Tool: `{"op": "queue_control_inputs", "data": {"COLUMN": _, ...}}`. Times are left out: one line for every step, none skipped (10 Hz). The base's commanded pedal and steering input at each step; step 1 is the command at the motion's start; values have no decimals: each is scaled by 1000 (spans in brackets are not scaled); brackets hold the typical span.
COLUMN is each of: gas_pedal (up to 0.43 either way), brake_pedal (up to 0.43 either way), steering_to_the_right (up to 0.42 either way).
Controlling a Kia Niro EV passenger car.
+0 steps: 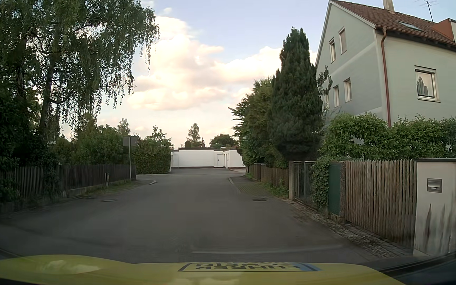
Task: Follow the waypoints while adhering to traffic rules and regulations
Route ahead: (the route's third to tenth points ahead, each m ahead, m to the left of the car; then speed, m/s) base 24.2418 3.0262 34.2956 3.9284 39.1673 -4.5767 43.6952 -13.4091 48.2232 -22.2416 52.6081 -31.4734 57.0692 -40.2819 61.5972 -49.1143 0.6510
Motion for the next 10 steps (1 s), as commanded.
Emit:
{"op": "queue_control_inputs", "data": {"gas_pedal": 0, "brake_pedal": 152, "steering_to_the_right": -574}}
{"op": "queue_control_inputs", "data": {"gas_pedal": 0, "brake_pedal": 146, "steering_to_the_right": -568}}
{"op": "queue_control_inputs", "data": {"gas_pedal": 0, "brake_pedal": 140, "steering_to_the_right": -566}}
{"op": "queue_control_inputs", "data": {"gas_pedal": 0, "brake_pedal": 134, "steering_to_the_right": -565}}
{"op": "queue_control_inputs", "data": {"gas_pedal": 0, "brake_pedal": 128, "steering_to_the_right": -563}}
{"op": "queue_control_inputs", "data": {"gas_pedal": 0, "brake_pedal": 110, "steering_to_the_right": -559}}
{"op": "queue_control_inputs", "data": {"gas_pedal": 0, "brake_pedal": 110, "steering_to_the_right": -556}}
{"op": "queue_control_inputs", "data": {"gas_pedal": 0, "brake_pedal": 116, "steering_to_the_right": -555}}
{"op": "queue_control_inputs", "data": {"gas_pedal": 0, "brake_pedal": 110, "steering_to_the_right": -554}}
{"op": "queue_control_inputs", "data": {"gas_pedal": 0, "brake_pedal": 104, "steering_to_the_right": -553}}
